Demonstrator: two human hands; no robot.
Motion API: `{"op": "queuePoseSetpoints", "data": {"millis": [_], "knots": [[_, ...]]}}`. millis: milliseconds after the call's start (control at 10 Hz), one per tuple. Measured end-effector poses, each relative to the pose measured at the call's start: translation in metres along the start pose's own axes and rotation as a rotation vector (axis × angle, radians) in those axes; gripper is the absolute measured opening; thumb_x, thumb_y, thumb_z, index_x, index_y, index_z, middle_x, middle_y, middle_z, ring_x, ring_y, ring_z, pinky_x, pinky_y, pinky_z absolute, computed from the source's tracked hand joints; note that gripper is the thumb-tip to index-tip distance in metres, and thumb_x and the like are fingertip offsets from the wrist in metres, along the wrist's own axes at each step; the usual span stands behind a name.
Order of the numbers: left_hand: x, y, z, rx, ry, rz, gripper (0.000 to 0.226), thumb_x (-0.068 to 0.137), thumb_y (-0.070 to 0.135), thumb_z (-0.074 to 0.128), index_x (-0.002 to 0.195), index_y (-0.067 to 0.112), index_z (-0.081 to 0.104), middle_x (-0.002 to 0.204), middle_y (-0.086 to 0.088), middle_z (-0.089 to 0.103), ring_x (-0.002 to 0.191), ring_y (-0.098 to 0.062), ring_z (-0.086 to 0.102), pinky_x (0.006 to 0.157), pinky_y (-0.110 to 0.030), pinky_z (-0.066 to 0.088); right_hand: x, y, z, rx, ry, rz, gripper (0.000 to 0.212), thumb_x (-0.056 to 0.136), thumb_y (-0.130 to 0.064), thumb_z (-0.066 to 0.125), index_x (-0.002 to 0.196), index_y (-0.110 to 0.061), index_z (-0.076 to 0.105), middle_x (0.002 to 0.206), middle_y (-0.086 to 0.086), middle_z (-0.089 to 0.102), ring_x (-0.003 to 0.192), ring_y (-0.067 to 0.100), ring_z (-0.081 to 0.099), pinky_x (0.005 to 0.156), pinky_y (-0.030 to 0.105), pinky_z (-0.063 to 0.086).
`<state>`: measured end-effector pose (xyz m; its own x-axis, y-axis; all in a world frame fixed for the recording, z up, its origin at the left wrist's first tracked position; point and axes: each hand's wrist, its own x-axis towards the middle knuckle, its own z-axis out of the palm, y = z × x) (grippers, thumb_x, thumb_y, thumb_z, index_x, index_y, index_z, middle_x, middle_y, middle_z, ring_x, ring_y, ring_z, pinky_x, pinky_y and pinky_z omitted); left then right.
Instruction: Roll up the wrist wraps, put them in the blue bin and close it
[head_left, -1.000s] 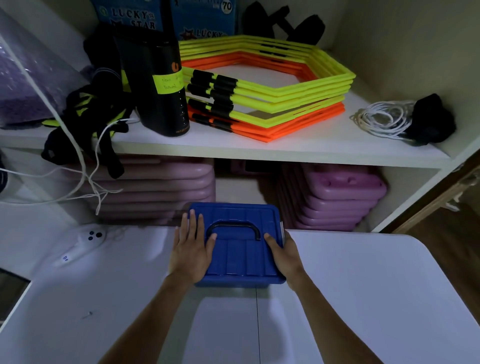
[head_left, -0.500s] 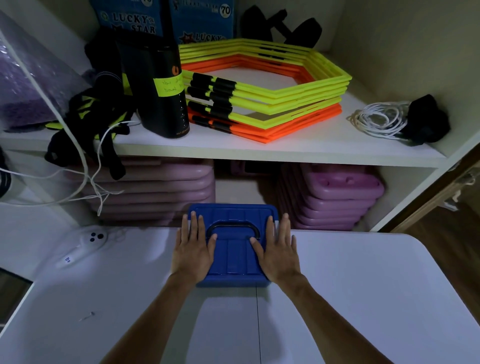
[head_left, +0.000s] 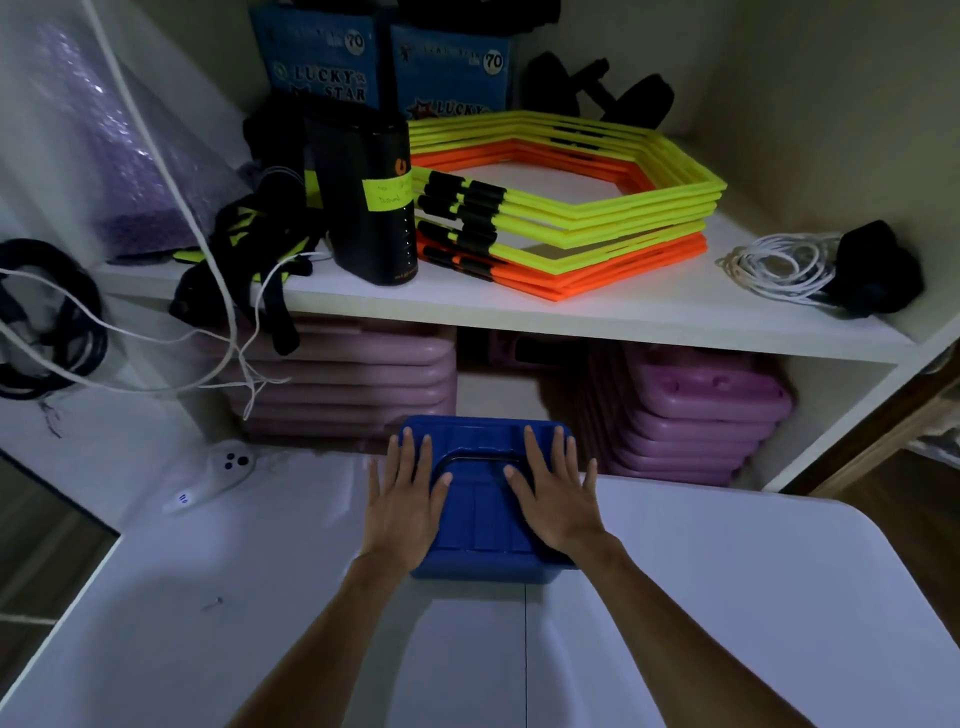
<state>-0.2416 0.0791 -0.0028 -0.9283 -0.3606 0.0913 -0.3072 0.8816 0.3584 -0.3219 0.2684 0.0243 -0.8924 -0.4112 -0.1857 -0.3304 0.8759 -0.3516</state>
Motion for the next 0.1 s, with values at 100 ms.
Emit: {"op": "queuePoseSetpoints", "data": {"millis": [100], "knots": [[-0.0735, 0.0095, -0.012, -0.287, 0.25, -0.031, 0.059, 0.098, 0.052, 0.012, 0.145, 0.024, 0.034, 0.152, -0.003, 0.036, 0.14, -0.02, 0.031, 0.111, -0.042, 0.028, -0.0625, 0.001, -0.0083, 0.465, 0.154, -0.075, 0.061, 0.099, -0.055, 0.028, 0.151, -0.045, -0.002, 0.163, -0.008, -0.01, 0.148, 0.005, -0.015, 0.121, 0.038, -0.006]]}}
